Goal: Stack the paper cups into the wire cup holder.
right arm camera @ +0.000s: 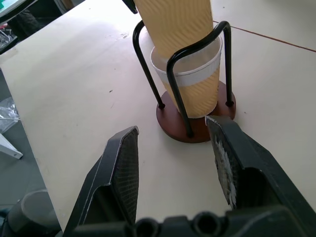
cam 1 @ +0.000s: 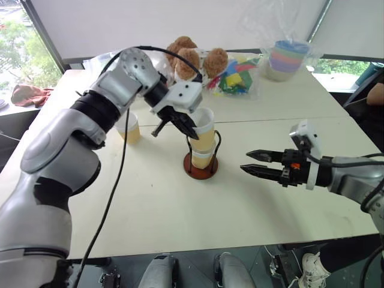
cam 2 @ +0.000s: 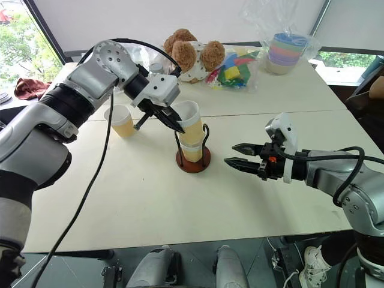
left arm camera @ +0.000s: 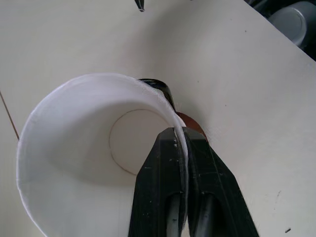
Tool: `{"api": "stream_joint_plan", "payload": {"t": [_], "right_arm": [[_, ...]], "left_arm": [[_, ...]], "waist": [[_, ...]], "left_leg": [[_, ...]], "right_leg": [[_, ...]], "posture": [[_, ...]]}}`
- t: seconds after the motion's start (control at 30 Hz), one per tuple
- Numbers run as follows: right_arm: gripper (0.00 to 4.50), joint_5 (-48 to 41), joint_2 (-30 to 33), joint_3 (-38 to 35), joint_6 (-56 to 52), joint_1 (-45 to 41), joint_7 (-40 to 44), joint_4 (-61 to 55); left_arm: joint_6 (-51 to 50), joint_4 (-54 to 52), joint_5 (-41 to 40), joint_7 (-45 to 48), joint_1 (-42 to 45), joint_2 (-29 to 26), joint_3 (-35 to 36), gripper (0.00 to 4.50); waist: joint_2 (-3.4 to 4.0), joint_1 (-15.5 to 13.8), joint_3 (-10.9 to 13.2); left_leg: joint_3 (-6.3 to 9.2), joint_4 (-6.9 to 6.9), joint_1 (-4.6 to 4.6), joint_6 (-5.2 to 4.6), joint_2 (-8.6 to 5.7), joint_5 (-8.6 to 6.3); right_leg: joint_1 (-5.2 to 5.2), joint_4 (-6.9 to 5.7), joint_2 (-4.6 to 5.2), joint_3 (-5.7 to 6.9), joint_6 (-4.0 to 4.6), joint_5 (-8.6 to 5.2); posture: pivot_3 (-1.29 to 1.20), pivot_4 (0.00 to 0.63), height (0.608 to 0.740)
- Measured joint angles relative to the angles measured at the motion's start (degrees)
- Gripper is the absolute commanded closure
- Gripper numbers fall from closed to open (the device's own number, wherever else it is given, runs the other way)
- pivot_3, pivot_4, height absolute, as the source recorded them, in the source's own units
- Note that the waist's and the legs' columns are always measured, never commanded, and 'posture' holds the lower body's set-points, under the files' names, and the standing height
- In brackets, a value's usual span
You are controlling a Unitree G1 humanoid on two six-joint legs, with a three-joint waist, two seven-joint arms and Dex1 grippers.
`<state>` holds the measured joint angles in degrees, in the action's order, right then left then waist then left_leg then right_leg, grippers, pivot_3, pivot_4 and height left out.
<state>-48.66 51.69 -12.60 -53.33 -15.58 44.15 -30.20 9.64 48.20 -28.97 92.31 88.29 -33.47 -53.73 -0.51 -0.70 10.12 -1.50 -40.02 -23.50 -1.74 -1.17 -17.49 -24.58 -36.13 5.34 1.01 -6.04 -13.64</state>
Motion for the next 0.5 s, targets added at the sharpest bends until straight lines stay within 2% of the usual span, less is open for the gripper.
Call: {"api": "stream_joint_plan", "payload": {"t": [0.17, 0.33, 0.5], "right_arm": [[2.16, -0.08, -0.01, -0.38, 0.03, 1.04, -0.67, -0.03], [2.16, 0.01, 0.01, -0.54, 0.65, 0.96, -0.29, 0.21], [2.16, 0.36, 0.01, -0.05, 1.47, -1.10, 0.93, 1.99]], "left_arm": [[1.36, 3.45, 0.33, 0.00, 0.01, 2.13, 0.63, 0.51], [2.04, 7.37, 1.85, 0.00, 0.95, 3.87, 5.62, 0.51], [-1.64, 6.60, 1.89, 0.00, 2.13, 1.83, 12.94, 0.51]], "waist": [[-0.01, -0.07, 0.00], [-0.01, -0.01, 0.00], [-0.01, 0.15, 0.00]], "left_leg": [[0.00, -0.01, 0.00, 0.00, -0.01, 0.00], [0.00, -0.01, 0.00, -0.01, 0.00, -0.01], [0.01, -0.01, 0.01, -0.02, 0.02, -0.01]], "right_leg": [[0.00, 0.00, 0.00, 0.00, 0.00, 0.00], [0.01, 0.00, -0.01, 0.00, 0.00, 0.00], [0.00, 0.00, -0.02, 0.00, 0.00, 0.00]], "posture": [[0.00, 0.150, 0.740], [0.00, 0.150, 0.740], [0.00, 0.150, 0.740]]}}
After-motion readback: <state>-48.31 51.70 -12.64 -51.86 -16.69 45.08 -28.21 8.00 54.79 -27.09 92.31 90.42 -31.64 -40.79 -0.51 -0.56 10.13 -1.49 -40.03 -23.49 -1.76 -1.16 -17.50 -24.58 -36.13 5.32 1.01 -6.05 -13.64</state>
